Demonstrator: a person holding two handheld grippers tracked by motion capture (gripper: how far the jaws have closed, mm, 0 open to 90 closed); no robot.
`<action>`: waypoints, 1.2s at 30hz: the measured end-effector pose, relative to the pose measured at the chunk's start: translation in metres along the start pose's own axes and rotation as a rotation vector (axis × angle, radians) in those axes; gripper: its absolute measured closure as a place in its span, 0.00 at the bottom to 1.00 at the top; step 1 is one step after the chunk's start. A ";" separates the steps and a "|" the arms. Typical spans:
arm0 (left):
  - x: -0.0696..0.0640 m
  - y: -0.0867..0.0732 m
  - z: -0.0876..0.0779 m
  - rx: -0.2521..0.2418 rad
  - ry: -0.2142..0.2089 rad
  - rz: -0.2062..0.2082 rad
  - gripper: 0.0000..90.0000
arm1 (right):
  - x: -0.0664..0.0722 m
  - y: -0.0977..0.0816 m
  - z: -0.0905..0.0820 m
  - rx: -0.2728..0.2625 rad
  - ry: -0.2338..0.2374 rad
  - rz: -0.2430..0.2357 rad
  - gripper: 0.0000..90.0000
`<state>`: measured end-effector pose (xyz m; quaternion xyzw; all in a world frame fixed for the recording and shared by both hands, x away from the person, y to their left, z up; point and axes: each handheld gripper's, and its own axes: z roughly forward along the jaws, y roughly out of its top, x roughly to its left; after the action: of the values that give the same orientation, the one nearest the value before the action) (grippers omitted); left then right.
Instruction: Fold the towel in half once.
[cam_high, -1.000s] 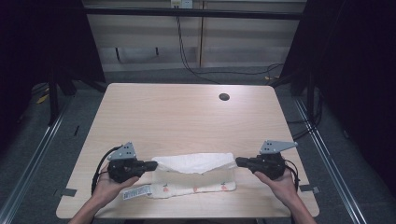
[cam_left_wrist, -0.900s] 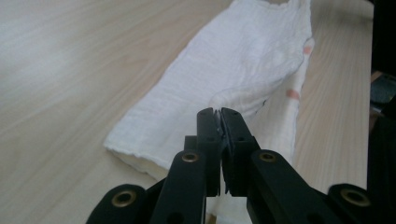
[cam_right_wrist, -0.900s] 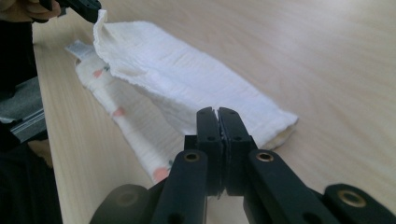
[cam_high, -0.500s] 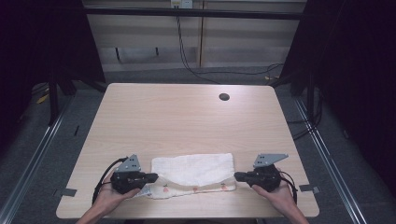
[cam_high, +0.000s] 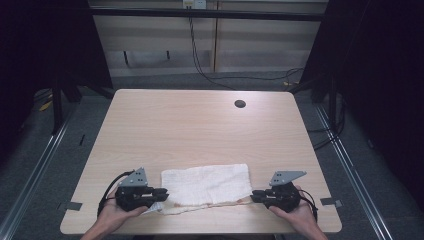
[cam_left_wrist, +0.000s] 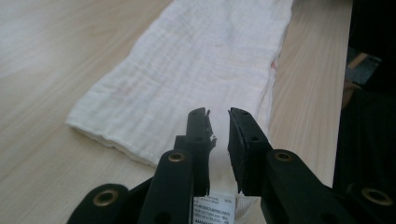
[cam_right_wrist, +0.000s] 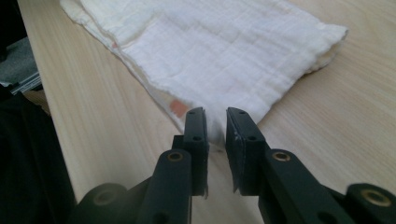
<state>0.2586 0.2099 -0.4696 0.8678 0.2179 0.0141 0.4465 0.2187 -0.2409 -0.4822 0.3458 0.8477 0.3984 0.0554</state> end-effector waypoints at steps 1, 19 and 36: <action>0.001 0.001 -0.002 -0.014 -0.004 -0.004 0.86 | 0.001 -0.001 -0.002 -0.008 -0.002 0.003 0.86; 0.027 0.009 0.015 0.066 0.071 -0.030 0.66 | 0.026 0.058 0.062 0.022 0.121 -0.057 0.60; 0.035 0.011 0.046 0.158 0.077 0.029 0.83 | 0.064 0.072 0.109 0.133 0.113 -0.282 0.73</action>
<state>0.3041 0.1832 -0.4947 0.9021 0.2229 0.0365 0.3678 0.2499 -0.0994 -0.4924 0.2035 0.9140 0.3486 0.0398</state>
